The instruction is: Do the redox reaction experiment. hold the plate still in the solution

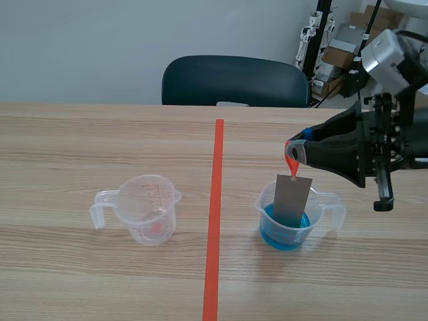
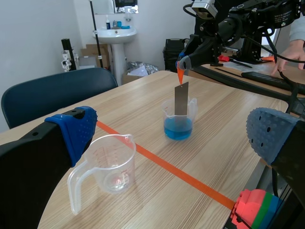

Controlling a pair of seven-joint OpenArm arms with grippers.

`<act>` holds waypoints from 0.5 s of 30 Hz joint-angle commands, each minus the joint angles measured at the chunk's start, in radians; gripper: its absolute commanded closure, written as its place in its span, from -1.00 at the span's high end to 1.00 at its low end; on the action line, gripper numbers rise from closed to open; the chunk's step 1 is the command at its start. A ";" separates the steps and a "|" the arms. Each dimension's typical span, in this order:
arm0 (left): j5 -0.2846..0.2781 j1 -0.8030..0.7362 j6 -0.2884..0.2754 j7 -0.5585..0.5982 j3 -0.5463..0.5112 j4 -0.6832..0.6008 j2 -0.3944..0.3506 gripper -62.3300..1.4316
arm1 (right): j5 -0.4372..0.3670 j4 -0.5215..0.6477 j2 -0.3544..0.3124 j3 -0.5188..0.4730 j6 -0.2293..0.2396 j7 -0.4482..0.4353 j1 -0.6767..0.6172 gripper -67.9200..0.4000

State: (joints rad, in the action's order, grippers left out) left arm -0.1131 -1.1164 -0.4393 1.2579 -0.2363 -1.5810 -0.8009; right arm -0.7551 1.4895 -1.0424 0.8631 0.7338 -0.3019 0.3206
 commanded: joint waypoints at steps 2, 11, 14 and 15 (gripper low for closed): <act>-0.006 0.000 -0.001 0.017 -0.002 -0.008 0.005 1.00 | -0.008 0.005 -0.019 -0.014 0.012 -0.011 0.009 -1.00; -0.006 0.000 -0.001 0.033 -0.002 -0.008 0.005 1.00 | -0.008 0.005 -0.019 -0.014 0.012 -0.011 0.009 -1.00; -0.007 0.000 -0.001 0.033 -0.002 -0.008 0.005 1.00 | -0.008 0.005 -0.019 -0.014 0.012 -0.011 0.009 -1.00; -0.007 0.000 -0.001 0.033 -0.002 -0.008 0.005 1.00 | -0.008 0.005 -0.019 -0.014 0.012 -0.011 0.009 -1.00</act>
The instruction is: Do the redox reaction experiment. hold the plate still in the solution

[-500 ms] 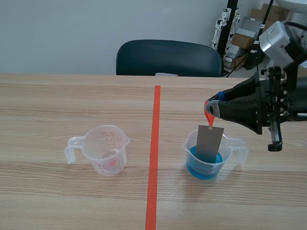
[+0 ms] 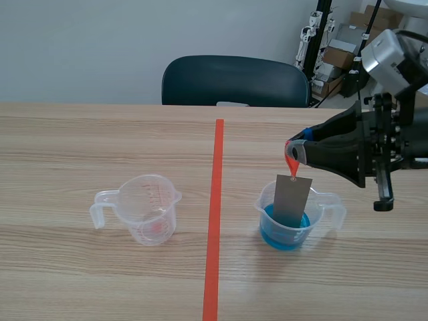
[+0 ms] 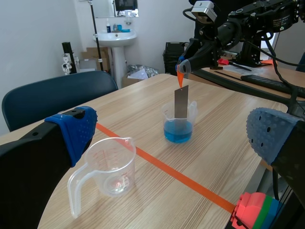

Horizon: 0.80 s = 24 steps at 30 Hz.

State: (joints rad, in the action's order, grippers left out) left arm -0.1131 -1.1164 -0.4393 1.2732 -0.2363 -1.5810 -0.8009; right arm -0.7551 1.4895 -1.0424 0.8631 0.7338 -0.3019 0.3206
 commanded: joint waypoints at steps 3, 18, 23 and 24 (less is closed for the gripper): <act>-0.007 0.000 -0.001 0.017 -0.002 -0.008 0.005 1.00 | -0.008 0.005 -0.019 -0.014 0.012 -0.011 0.009 -1.00; -0.006 0.000 -0.001 0.009 -0.002 -0.008 0.005 1.00 | -0.007 0.005 -0.019 -0.014 0.012 -0.011 0.009 -1.00; -0.006 0.000 -0.001 0.009 -0.002 -0.008 0.005 1.00 | -0.007 0.005 -0.019 -0.014 0.012 -0.011 0.009 -1.00; -0.006 0.000 -0.001 0.010 -0.002 -0.008 0.005 1.00 | -0.007 0.005 -0.019 -0.014 0.012 -0.011 0.009 -1.00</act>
